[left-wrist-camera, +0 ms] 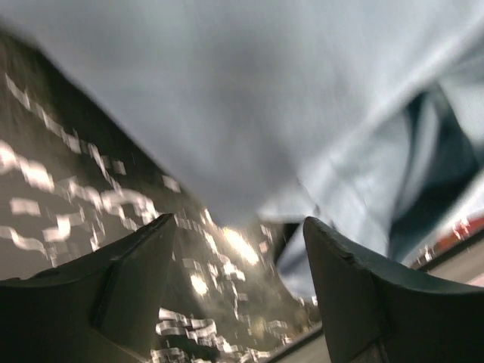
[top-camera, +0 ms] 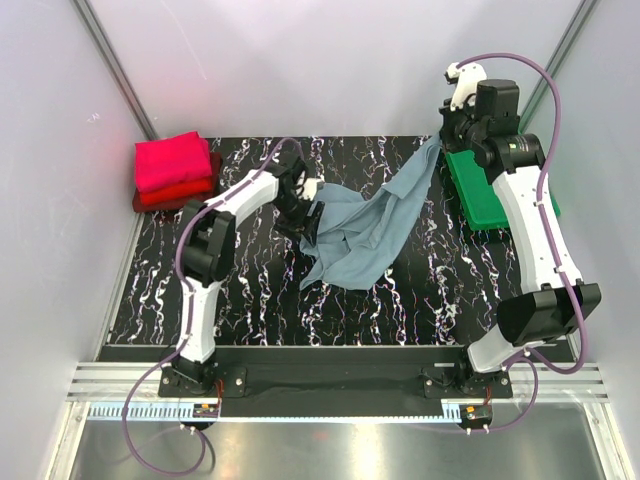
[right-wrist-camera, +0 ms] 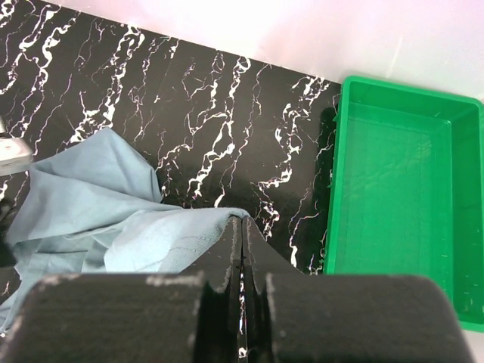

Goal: Fold and stack the t-shirts
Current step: Flatten the tshirt out

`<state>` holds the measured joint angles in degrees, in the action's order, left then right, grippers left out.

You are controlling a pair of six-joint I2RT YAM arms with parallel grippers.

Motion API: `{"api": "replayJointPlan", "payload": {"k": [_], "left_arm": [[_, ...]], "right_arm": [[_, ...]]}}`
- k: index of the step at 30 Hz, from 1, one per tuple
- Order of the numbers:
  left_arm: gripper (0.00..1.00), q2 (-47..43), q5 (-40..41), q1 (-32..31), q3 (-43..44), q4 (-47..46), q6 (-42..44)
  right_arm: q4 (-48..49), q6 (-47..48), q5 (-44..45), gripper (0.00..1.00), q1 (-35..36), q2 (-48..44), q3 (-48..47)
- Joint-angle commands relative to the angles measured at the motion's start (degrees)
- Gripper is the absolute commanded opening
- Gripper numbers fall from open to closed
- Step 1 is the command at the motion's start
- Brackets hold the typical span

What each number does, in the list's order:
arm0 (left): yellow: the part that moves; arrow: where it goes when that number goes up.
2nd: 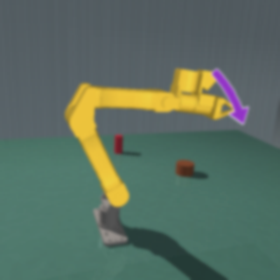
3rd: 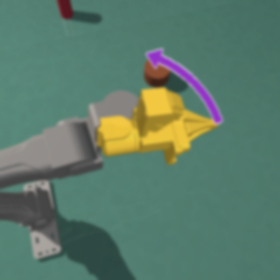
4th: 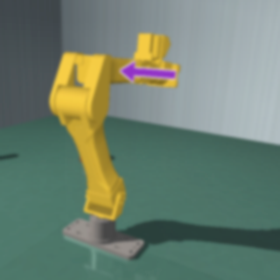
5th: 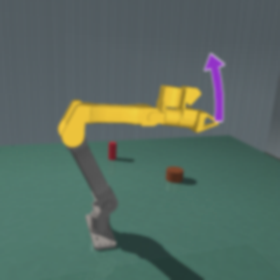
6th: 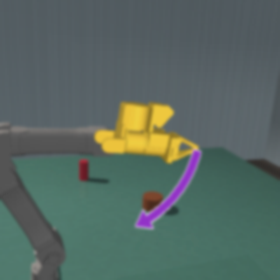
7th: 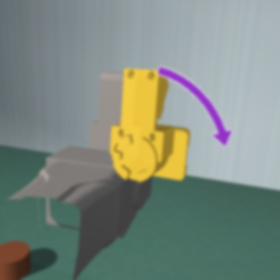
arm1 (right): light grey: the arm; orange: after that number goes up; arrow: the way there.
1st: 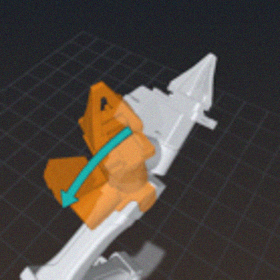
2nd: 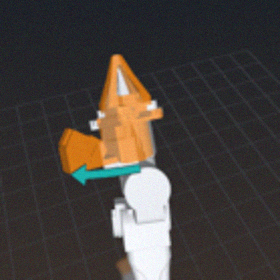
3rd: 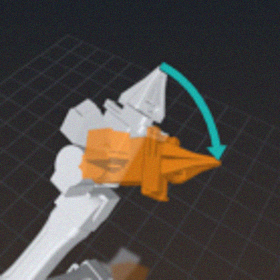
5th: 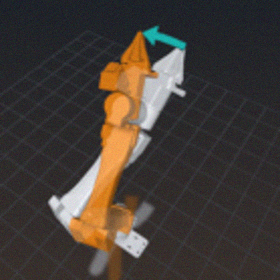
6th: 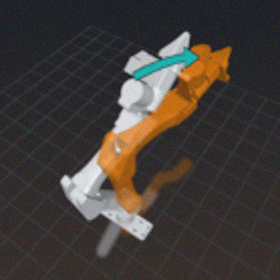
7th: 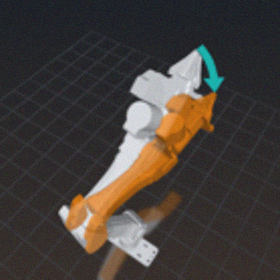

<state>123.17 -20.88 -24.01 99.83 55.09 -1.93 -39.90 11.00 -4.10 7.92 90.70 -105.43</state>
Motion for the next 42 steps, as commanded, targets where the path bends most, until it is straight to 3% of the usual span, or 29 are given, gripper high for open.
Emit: {"api": "replayJointPlan", "payload": {"k": [1,6,7,9,10,16,21,30,37,42], "left_arm": [[0.68,2.77,2.07,-0.16,4.84,-0.69,1.23],[0.60,5.93,4.27,-0.07,6.51,-0.95,1.58],[0.54,6.20,4.27,0.01,6.69,-1.30,1.50],[0.14,6.46,4.45,0.02,7.30,-1.13,1.49],[0.00,6.38,4.71,0.02,7.66,-0.78,1.49],[0.00,-1.87,7.78,3.00,7.92,0.10,3.78],[0.00,-16.98,12.44,6.16,10.20,-1.30,8.33],[0.00,-29.03,17.54,6.34,23.74,3.18,15.20],[0.00,-42.55,20.71,6.26,17.78,2.75,18.98],[0.00,-47.58,19.48,6.34,14.87,3.27,22.14]], "right_arm": [[2.98,-0.72,-0.39,0.00,0.07,-2.19,-1.01],[3.60,-0.37,0.06,0.00,-0.01,-2.37,-0.39],[3.69,-0.46,-0.03,0.00,-0.01,-2.45,-0.31],[3.60,-0.28,0.14,0.00,-0.10,-2.63,-0.13],[3.78,-0.02,0.40,0.00,-0.01,-2.72,0.13],[5.36,-1.24,2.78,0.00,-2.47,-3.95,2.07],[5.89,-3.10,3.22,0.00,-4.06,-5.88,-0.21],[6.68,-4.85,-0.73,0.00,-4.06,-10.00,-5.93],[5.01,-7.14,-3.99,0.00,-4.14,-21.16,-5.14],[2.55,-5.82,-2.41,0.00,-4.06,-26.79,-5.14]]}}
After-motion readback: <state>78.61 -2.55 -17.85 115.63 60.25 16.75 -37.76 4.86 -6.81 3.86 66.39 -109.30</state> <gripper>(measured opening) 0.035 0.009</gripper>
